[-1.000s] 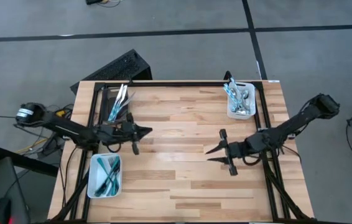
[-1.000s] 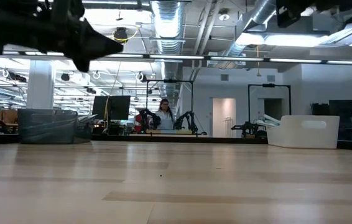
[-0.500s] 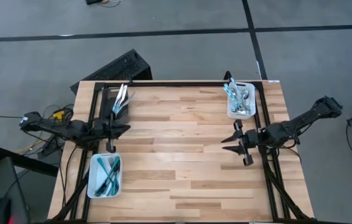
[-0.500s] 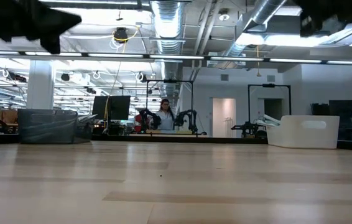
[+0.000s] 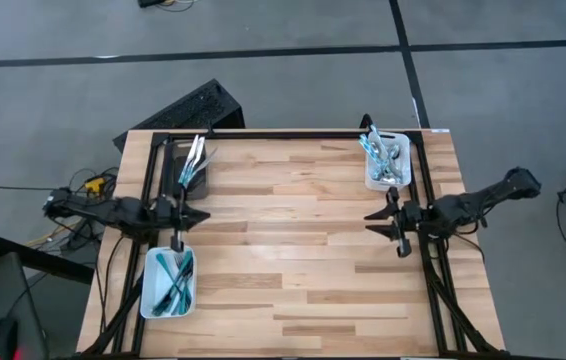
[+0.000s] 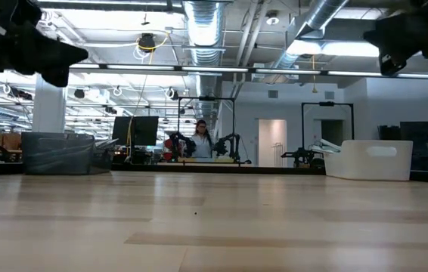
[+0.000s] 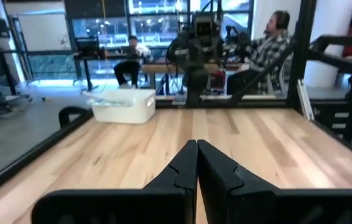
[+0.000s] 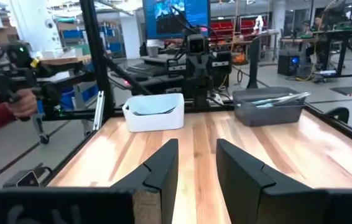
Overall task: Sort silverware by color (type)
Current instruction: Return to Home Position
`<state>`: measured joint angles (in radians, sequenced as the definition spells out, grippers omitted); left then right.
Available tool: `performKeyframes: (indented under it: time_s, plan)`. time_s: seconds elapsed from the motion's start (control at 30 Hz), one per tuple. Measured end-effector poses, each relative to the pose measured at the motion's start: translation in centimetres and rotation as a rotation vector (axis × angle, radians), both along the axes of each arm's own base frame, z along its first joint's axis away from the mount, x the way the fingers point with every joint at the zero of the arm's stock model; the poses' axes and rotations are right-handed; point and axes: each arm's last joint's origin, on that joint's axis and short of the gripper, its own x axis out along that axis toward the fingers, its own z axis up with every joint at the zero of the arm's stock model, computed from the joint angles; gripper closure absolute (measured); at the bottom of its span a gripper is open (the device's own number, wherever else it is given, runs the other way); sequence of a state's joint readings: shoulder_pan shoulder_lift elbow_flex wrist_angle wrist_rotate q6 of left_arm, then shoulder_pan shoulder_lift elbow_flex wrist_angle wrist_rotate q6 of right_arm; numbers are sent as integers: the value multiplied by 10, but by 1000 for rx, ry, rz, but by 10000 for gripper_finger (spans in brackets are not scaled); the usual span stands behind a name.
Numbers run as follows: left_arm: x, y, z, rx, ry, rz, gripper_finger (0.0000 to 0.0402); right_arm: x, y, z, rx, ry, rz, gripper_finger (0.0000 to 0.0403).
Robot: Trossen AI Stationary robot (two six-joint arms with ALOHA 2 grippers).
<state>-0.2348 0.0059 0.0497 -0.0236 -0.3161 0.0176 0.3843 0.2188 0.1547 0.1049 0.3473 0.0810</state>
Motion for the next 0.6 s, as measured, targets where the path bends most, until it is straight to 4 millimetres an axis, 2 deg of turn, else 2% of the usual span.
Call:
performKeyframes:
  time_s: [0.2, 0.33, 0.47, 0.6]
  plan:
    - [3, 2, 0, 2, -86, -96, 401, -9, -6, -5, -3, 19, -40, 271]
    - [3, 8, 0, -4, -90, -50, 401, -11, -9, -16, 3, 6, -78, 271]
    - [2, 11, 4, -30, -47, -85, 401, -10, -12, -32, 49, 29, -89, 271]
    - [1, 15, 4, -34, -27, -12, 401, -8, -11, -35, 90, 11, -37, 271]
